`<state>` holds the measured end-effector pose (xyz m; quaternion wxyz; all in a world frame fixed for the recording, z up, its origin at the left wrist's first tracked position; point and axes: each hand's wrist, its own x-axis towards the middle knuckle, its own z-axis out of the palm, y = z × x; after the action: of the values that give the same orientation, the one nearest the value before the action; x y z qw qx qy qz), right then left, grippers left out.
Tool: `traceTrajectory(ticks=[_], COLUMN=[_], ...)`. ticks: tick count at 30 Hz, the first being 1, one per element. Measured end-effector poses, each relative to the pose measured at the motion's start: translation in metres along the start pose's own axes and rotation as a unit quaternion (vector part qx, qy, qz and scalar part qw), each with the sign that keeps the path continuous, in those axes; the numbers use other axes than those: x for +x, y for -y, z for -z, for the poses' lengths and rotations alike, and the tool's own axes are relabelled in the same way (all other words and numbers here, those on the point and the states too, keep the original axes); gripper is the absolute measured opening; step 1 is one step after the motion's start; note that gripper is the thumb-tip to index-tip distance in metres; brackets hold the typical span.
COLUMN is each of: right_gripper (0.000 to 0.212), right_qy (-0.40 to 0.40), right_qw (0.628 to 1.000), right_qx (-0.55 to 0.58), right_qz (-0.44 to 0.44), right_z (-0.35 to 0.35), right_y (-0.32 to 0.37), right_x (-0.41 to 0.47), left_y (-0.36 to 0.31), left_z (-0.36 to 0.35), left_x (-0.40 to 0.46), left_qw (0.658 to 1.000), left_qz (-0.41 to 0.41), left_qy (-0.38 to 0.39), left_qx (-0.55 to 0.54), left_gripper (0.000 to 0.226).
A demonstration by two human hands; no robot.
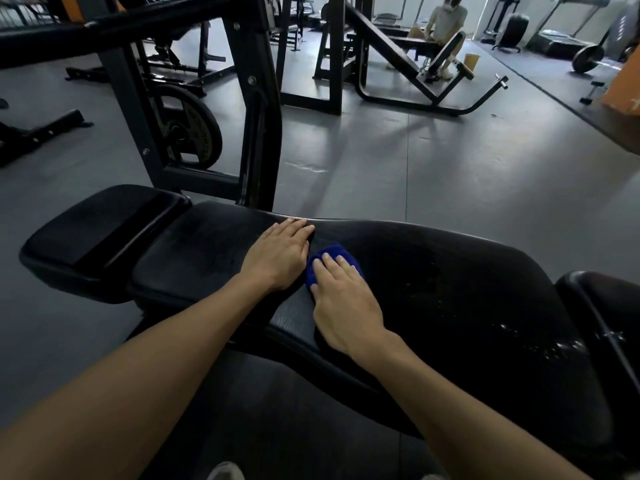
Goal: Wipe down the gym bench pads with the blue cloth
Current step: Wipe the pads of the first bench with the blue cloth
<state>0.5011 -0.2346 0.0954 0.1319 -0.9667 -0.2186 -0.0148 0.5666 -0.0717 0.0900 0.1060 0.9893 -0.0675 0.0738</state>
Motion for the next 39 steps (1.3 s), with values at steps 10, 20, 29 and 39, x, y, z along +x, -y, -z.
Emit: traceTrajectory(ticks=[10, 20, 29, 39], right_gripper=[0.053, 0.055, 0.057, 0.057], right_qy=[0.044, 0.045, 0.042, 0.057], right_qw=[0.999, 0.997, 0.997, 0.998], right_qx=[0.002, 0.048, -0.013, 0.004], right_qz=[-0.026, 0.038, -0.067, -0.007], right_z=[0.019, 0.011, 0.018, 0.027], right_y=[-0.048, -0.031, -0.083, -0.092], right_x=[0.121, 0.034, 0.125, 0.061], left_y=[0.001, 0.007, 0.001, -0.011], left_z=[0.002, -0.001, 0.003, 0.009], left_x=[0.001, 0.001, -0.004, 0.011], left_qw=[0.998, 0.996, 0.989, 0.993], left_qz=[0.041, -0.016, -0.089, -0.078], left_qy=[0.042, 0.053, 0.021, 0.038], left_qx=[0.034, 0.074, 0.116, 0.08], left_gripper=[0.056, 0.058, 0.07, 0.061])
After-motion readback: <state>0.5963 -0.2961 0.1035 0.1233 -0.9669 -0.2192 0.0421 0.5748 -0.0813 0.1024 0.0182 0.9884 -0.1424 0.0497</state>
